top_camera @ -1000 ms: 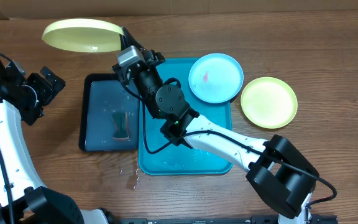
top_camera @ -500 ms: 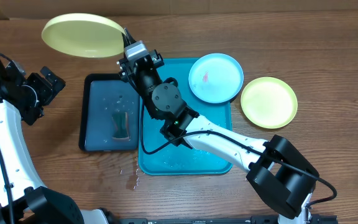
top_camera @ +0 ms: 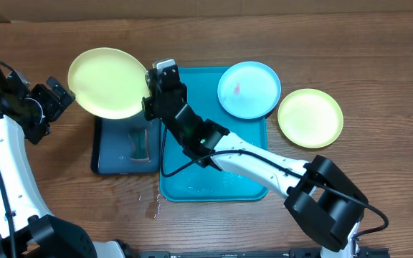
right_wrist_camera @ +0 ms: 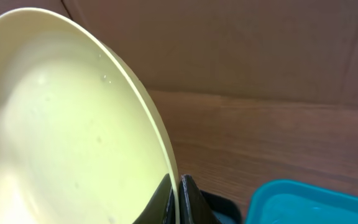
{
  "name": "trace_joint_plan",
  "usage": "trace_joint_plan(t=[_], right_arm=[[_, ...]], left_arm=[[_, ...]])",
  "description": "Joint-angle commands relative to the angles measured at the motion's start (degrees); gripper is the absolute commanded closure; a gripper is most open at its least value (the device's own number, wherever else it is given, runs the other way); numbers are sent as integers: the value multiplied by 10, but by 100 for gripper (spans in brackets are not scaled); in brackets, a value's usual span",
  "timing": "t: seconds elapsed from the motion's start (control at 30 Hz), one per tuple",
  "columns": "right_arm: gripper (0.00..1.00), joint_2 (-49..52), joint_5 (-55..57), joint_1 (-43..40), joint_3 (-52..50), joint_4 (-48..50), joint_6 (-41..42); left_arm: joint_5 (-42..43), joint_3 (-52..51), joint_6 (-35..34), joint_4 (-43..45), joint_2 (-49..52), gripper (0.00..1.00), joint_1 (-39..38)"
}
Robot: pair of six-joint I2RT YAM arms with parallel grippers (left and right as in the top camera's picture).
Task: Clean dirty plates on tray and stack at the side
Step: 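Lift the yellow plate by its rim with the right gripper, then carry the yellow plate right and set it on the yellow plate stack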
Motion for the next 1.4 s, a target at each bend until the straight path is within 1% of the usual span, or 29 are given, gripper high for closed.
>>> trace_joint_plan(t=[0.0,0.03,0.13,0.23,0.3,0.4,0.53,0.6,0.7,0.8,0.93,1.03,1.17,1.37], right_arm=[[96,-40,-23,-38,10,-16,45],[96,-48,-33,-47,10,-28,46],[96,-99,-95,-102,10,-102,54],[96,-150,-129,-165,10,-194,89],[96,-184,-154,-219,10,-264,108],[96,-222,-205,-313,10,-362,109],[96,-233,-246,-441,10,-492,109],[96,-231,-248,-501,9,-556,109],[96,-227,-248,-582,9,-633,109],[96,-224,-246,-646,2,-687,109],[96,-224,-246,-705,-19,-726,109],[96,-224,-246,-721,-49,-725,109],[96,-224,-246,-716,-105,-688,109],[96,-224,-246,-698,-192,-605,110]], left_arm=[[-1,8,-3,0,-2,0,2],[-1,8,-3,0,-2,0,2],[-1,8,-3,0,-2,0,2],[-1,8,-3,0,-2,0,2],[-1,8,-3,0,-2,0,2],[-1,8,-3,0,-2,0,2],[-1,8,-3,0,-2,0,2],[-1,8,-3,0,-2,0,2],[-1,8,-3,0,-2,0,2],[-1,8,-3,0,-2,0,2],[-1,8,-3,0,-2,0,2],[-1,8,-3,0,-2,0,2],[-1,8,-3,0,-2,0,2],[-1,8,-3,0,-2,0,2]])
